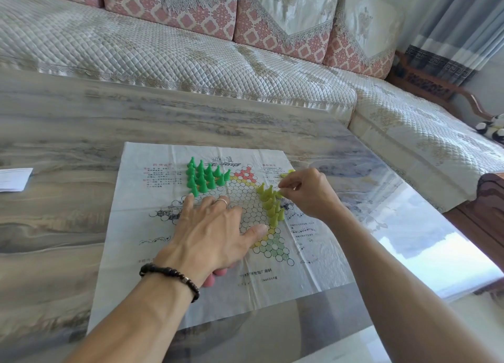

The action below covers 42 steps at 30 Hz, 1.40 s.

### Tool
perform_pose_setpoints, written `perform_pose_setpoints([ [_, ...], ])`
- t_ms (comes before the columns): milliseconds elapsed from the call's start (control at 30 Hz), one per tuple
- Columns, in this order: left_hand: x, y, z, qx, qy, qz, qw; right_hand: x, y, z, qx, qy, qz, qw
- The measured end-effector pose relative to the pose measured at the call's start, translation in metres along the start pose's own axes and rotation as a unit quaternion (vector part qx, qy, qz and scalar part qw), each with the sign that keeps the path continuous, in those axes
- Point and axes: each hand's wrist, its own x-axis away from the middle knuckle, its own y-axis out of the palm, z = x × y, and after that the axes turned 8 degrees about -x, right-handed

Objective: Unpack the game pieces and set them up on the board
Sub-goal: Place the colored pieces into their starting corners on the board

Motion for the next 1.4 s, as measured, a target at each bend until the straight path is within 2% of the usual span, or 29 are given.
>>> perform_pose_setpoints([
  [300,0.0,0.002,-0.001,0.008,0.0,0.0,1.0,-0.003,-0.001,-0.002,0.013,-0.025,-0.024,0.999],
  [467,0.0,0.002,-0.001,0.006,0.0,-0.003,1.0,-0.009,-0.014,0.004,-0.007,0.006,0.038,0.999],
  [567,0.0,0.002,-0.001,0.005,0.001,-0.004,1.0,-0.019,-0.02,0.007,0.025,0.021,0.054,0.998],
  [867,0.0,0.002,-0.001,-0.002,0.004,0.003,1.0,-0.044,0.004,-0.003,0.206,-0.01,-0.025,0.978],
  [1033,0.0,0.001,-0.001,-0.002,0.005,0.003,1.0,-0.044,0.005,-0.004,0.234,-0.03,-0.037,0.971],
  [1100,0.0,0.002,-0.002,-0.001,0.007,0.002,1.0,-0.043,0.0,-0.004,0.21,-0.026,-0.017,0.977],
  [1233,0.0,0.001,-0.002,-0.003,0.009,-0.003,1.0,-0.034,-0.017,-0.008,0.082,-0.009,0.039,0.996],
  [1400,0.002,0.0,-0.002,-0.005,0.012,-0.004,1.0,-0.007,-0.028,-0.014,-0.014,-0.028,0.077,0.997],
])
